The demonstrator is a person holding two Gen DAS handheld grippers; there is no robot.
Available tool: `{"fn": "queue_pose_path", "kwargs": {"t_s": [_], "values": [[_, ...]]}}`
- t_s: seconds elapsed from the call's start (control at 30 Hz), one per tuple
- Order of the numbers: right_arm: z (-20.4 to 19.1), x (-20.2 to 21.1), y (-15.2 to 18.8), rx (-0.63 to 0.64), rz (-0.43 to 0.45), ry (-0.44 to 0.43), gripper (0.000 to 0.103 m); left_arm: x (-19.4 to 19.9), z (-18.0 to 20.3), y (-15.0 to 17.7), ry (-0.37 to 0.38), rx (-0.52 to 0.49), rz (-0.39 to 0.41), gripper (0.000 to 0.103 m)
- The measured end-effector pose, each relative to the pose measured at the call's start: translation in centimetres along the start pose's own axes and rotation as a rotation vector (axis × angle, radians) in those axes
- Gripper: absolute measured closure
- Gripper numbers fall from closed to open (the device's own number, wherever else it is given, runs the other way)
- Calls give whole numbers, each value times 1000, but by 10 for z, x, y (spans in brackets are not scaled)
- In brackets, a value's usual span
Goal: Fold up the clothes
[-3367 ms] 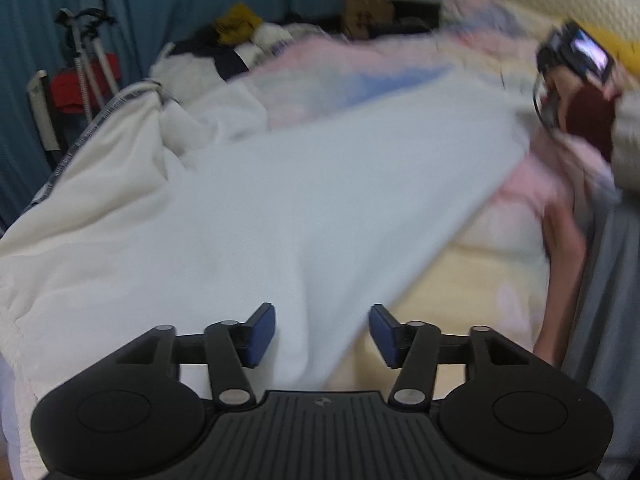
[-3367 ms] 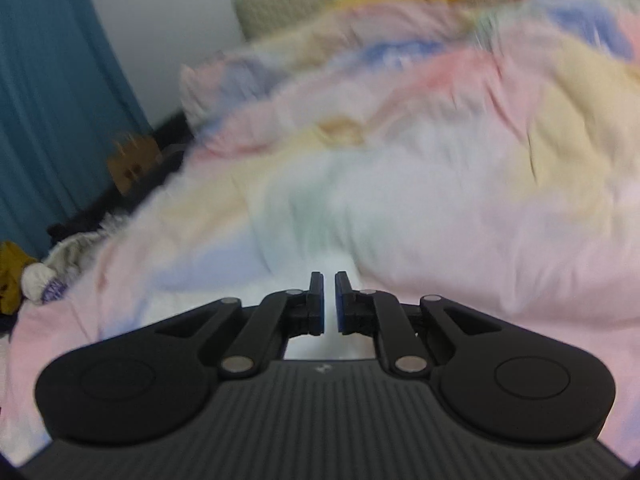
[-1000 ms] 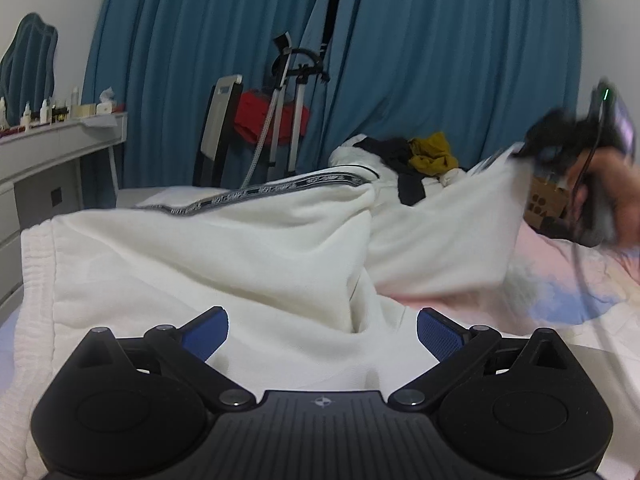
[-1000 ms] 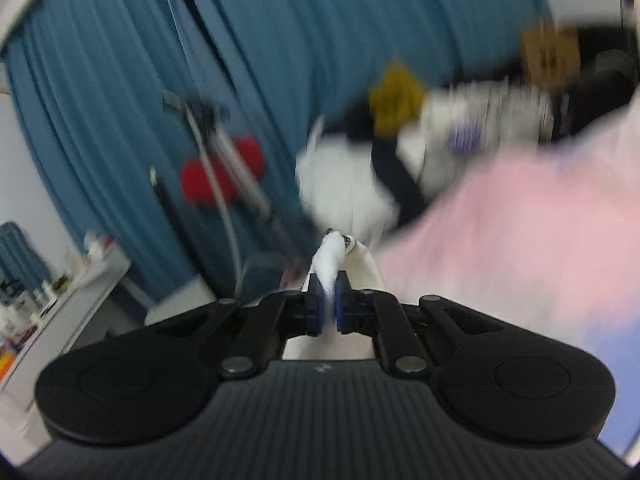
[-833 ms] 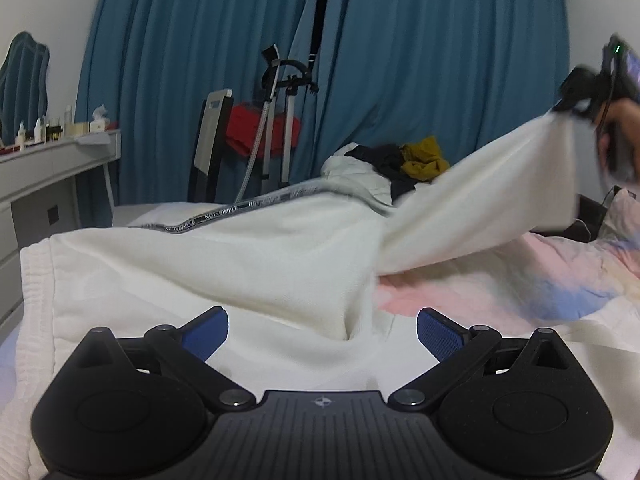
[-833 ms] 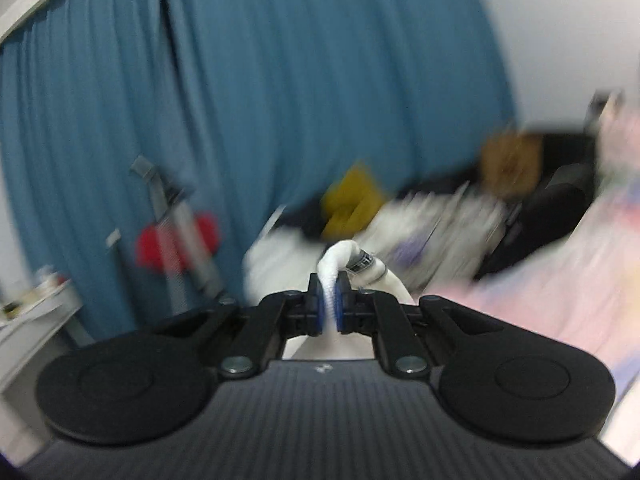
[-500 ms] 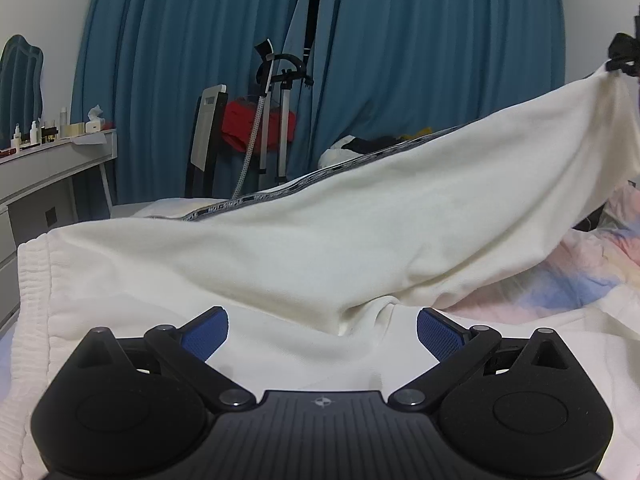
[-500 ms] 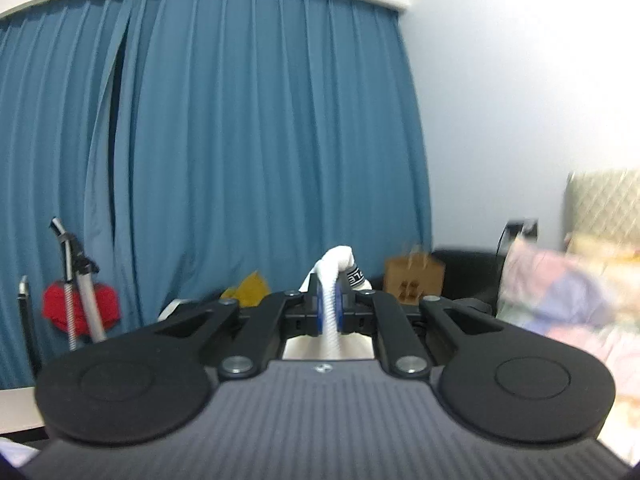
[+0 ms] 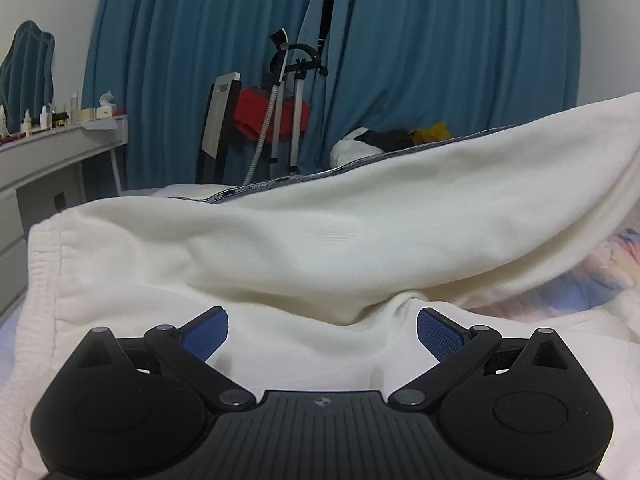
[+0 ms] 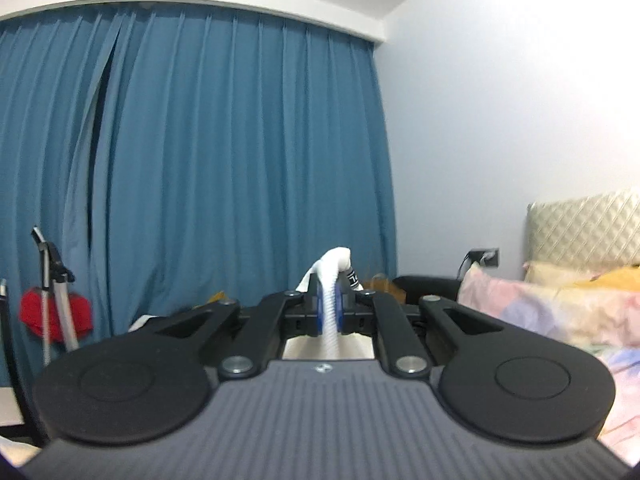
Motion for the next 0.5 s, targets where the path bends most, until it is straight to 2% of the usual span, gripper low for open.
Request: {"fn": "queue_pose_path", "kwargs": {"t_s": [0.17, 0.27, 0.37, 0.43, 0.5], "values": [[3, -71, 41, 60, -132, 52, 94, 1, -1, -4, -30, -25, 21, 1], [-7, -138, 105, 88, -292, 43, 94, -8, -4, -4, -49, -19, 3, 1], [-13, -185, 177, 24, -441, 10, 93, -20, -4, -4, -75, -35, -13, 1], [-18, -206, 215, -27, -502, -4, 93, -28, -3, -3, -84, -50, -19, 1], [-24, -216, 238, -47, -511, -15, 91, -36, -4, -2, -87, -57, -33, 1]]}}
Point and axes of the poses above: each gripper's, at about its wrist camera, not at the fingertips, and x roughly against the way its jaws point, z to its right, y to its underside, the point moved 2 cm from there along -x, roughly the way its jaws point, and after that the axes turned 11 degrees about x, right-handed, at the moved point
